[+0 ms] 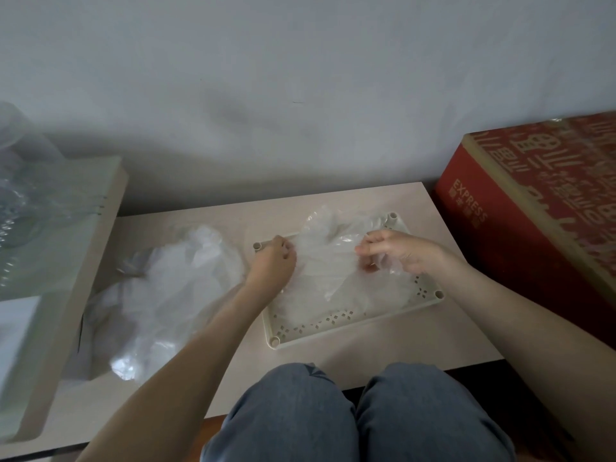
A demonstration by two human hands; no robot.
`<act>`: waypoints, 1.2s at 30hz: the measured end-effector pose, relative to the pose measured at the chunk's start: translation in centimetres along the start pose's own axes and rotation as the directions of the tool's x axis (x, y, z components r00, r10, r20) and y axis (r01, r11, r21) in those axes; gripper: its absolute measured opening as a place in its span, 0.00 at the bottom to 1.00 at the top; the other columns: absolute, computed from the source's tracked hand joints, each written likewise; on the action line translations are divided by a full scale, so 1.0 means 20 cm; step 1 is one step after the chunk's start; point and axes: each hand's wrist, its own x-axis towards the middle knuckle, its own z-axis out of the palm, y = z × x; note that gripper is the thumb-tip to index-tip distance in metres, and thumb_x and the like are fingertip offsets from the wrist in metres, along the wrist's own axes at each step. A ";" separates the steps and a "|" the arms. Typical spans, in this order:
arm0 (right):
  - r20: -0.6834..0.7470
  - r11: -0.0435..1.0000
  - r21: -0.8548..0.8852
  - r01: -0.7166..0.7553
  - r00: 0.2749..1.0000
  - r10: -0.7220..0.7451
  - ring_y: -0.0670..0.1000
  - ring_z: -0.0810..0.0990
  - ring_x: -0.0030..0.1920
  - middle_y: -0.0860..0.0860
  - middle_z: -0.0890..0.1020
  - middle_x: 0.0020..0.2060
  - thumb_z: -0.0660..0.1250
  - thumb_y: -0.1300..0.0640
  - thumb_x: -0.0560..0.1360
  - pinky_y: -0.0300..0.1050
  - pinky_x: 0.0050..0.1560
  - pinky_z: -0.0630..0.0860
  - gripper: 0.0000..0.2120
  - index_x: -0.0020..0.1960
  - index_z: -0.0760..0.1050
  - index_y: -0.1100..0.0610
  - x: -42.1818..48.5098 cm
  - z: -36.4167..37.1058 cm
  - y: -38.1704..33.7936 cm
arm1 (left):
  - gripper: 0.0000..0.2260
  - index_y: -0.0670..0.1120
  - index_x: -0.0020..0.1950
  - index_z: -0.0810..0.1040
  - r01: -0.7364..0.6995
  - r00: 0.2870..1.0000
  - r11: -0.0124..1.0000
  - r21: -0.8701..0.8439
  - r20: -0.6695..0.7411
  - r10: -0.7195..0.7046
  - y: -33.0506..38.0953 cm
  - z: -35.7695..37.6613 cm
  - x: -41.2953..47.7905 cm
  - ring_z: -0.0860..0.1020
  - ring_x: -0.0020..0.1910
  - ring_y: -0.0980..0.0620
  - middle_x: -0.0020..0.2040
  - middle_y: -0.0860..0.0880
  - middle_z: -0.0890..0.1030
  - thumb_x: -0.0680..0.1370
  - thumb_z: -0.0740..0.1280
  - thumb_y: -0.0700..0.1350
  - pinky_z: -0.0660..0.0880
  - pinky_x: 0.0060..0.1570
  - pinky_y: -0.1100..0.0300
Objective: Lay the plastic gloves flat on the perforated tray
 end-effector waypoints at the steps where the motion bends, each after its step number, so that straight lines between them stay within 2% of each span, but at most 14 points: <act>1: -0.002 1.000 0.003 0.004 1.000 -0.004 0.49 0.80 0.35 0.56 0.80 0.36 0.69 0.62 0.75 0.39 0.35 0.74 0.08 0.40 0.71 0.59 0.01 -0.01 0.01 | 0.12 0.41 0.63 0.69 -0.025 0.999 0.996 0.084 -0.029 0.027 0.00 0.01 0.00 0.76 0.54 0.42 0.53 0.43 0.77 0.81 0.58 0.42 0.73 0.49 0.53; 3: -0.009 1.000 0.022 0.008 1.000 -0.008 0.50 0.80 0.35 0.56 0.80 0.36 0.67 0.64 0.76 0.39 0.34 0.74 0.10 0.39 0.68 0.58 0.02 0.00 0.01 | 0.20 0.41 0.71 0.62 -0.098 0.981 0.960 0.262 -0.138 0.137 0.00 0.03 -0.01 0.68 0.65 0.43 0.65 0.43 0.70 0.79 0.60 0.42 0.66 0.62 0.52; 5: -0.032 0.999 0.028 0.031 0.999 -0.030 0.49 0.80 0.32 0.57 0.77 0.35 0.65 0.67 0.76 0.39 0.32 0.74 0.11 0.39 0.66 0.58 0.04 0.01 0.01 | 0.25 0.42 0.72 0.62 -0.231 0.911 0.854 0.467 -0.205 0.358 -0.01 0.05 -0.02 0.67 0.66 0.41 0.69 0.42 0.67 0.76 0.65 0.41 0.65 0.65 0.50; 7: -0.083 0.998 0.027 0.065 0.995 -0.063 0.50 0.80 0.31 0.57 0.74 0.35 0.65 0.70 0.75 0.44 0.33 0.73 0.12 0.40 0.65 0.58 0.06 0.03 0.00 | 0.25 0.44 0.68 0.66 -0.399 0.812 0.716 0.573 -0.141 0.566 -0.04 0.07 -0.01 0.72 0.63 0.40 0.68 0.41 0.70 0.72 0.67 0.41 0.70 0.62 0.47; 9: -0.136 0.995 0.052 0.089 0.987 -0.081 0.51 0.80 0.30 0.56 0.73 0.37 0.66 0.71 0.74 0.45 0.33 0.75 0.13 0.43 0.65 0.58 0.08 0.03 0.00 | 0.21 0.46 0.66 0.68 -0.533 0.746 0.595 0.602 0.003 0.666 -0.06 0.10 0.00 0.73 0.65 0.41 0.68 0.42 0.72 0.74 0.63 0.46 0.70 0.63 0.46; 12: -0.202 0.994 0.054 0.096 0.976 -0.084 0.54 0.80 0.32 0.58 0.75 0.44 0.67 0.70 0.74 0.48 0.35 0.78 0.13 0.54 0.68 0.61 0.10 0.01 -0.01 | 0.26 0.47 0.72 0.68 -0.582 0.783 0.511 0.633 0.265 0.563 -0.10 0.14 0.01 0.66 0.73 0.42 0.74 0.42 0.67 0.78 0.49 0.57 0.60 0.71 0.46; 14: -0.213 0.995 0.039 0.092 0.974 -0.082 0.52 0.79 0.30 0.59 0.77 0.41 0.67 0.70 0.74 0.46 0.34 0.78 0.16 0.59 0.68 0.62 0.09 -0.01 -0.01 | 0.32 0.49 0.79 0.54 -0.578 0.811 0.529 0.621 0.363 0.459 -0.13 0.16 0.01 0.51 0.78 0.46 0.79 0.45 0.53 0.78 0.39 0.62 0.45 0.74 0.49; 16: -0.206 0.993 0.066 0.100 0.975 -0.084 0.49 0.79 0.28 0.58 0.76 0.38 0.66 0.71 0.75 0.42 0.32 0.78 0.17 0.62 0.68 0.64 0.09 -0.03 -0.01 | 0.29 0.51 0.79 0.41 -0.546 0.837 0.591 0.594 0.414 0.358 -0.16 0.18 0.03 0.41 0.78 0.50 0.79 0.48 0.42 0.81 0.40 0.61 0.37 0.74 0.51; 19: -0.248 0.971 0.192 0.140 0.965 -0.090 0.49 0.79 0.31 0.56 0.77 0.38 0.65 0.72 0.74 0.40 0.33 0.78 0.19 0.64 0.68 0.66 0.09 -0.08 0.00 | 0.27 0.52 0.78 0.35 -0.525 0.846 0.612 0.591 0.438 0.304 -0.16 0.18 0.03 0.37 0.77 0.50 0.78 0.48 0.37 0.83 0.45 0.57 0.36 0.74 0.51; 27: -0.408 0.969 0.143 0.204 0.904 -0.130 0.48 0.74 0.34 0.54 0.76 0.39 0.66 0.70 0.75 0.39 0.36 0.74 0.19 0.65 0.68 0.66 0.05 -0.15 0.04 | 0.27 0.52 0.78 0.37 -0.503 0.858 0.605 0.617 0.442 0.262 -0.13 0.19 0.02 0.38 0.77 0.49 0.79 0.45 0.43 0.83 0.45 0.57 0.34 0.73 0.50; 29: -0.441 0.980 0.056 0.191 0.885 -0.148 0.48 0.73 0.35 0.53 0.77 0.41 0.67 0.68 0.75 0.39 0.36 0.71 0.19 0.64 0.69 0.64 0.03 -0.16 0.04 | 0.29 0.51 0.79 0.40 -0.503 0.859 0.589 0.632 0.437 0.266 -0.13 0.20 0.02 0.41 0.78 0.47 0.79 0.45 0.46 0.81 0.44 0.60 0.37 0.74 0.49; 32: -0.455 0.978 -0.145 0.148 0.868 -0.199 0.44 0.75 0.40 0.49 0.78 0.45 0.69 0.63 0.74 0.37 0.40 0.70 0.16 0.61 0.71 0.57 0.00 -0.13 0.04 | 0.39 0.49 0.79 0.48 -0.496 0.868 0.561 0.662 0.376 0.324 -0.11 0.19 0.04 0.52 0.76 0.46 0.77 0.44 0.56 0.70 0.39 0.65 0.47 0.74 0.50; 34: -0.430 0.958 -0.245 0.149 0.869 -0.245 0.44 0.75 0.42 0.48 0.78 0.45 0.69 0.61 0.73 0.37 0.40 0.71 0.14 0.57 0.73 0.54 -0.02 -0.10 0.04 | 0.37 0.50 0.78 0.52 -0.497 0.865 0.557 0.665 0.331 0.376 -0.08 0.18 0.05 0.57 0.73 0.45 0.75 0.46 0.59 0.71 0.48 0.65 0.52 0.71 0.50; 36: -0.386 0.908 -0.393 0.147 0.869 -0.308 0.44 0.74 0.44 0.46 0.77 0.45 0.69 0.59 0.72 0.39 0.47 0.70 0.12 0.54 0.74 0.51 -0.03 -0.05 0.04 | 0.35 0.51 0.77 0.53 -0.506 0.856 0.557 0.658 0.304 0.418 -0.04 0.17 0.05 0.58 0.73 0.45 0.76 0.47 0.57 0.73 0.60 0.61 0.54 0.70 0.50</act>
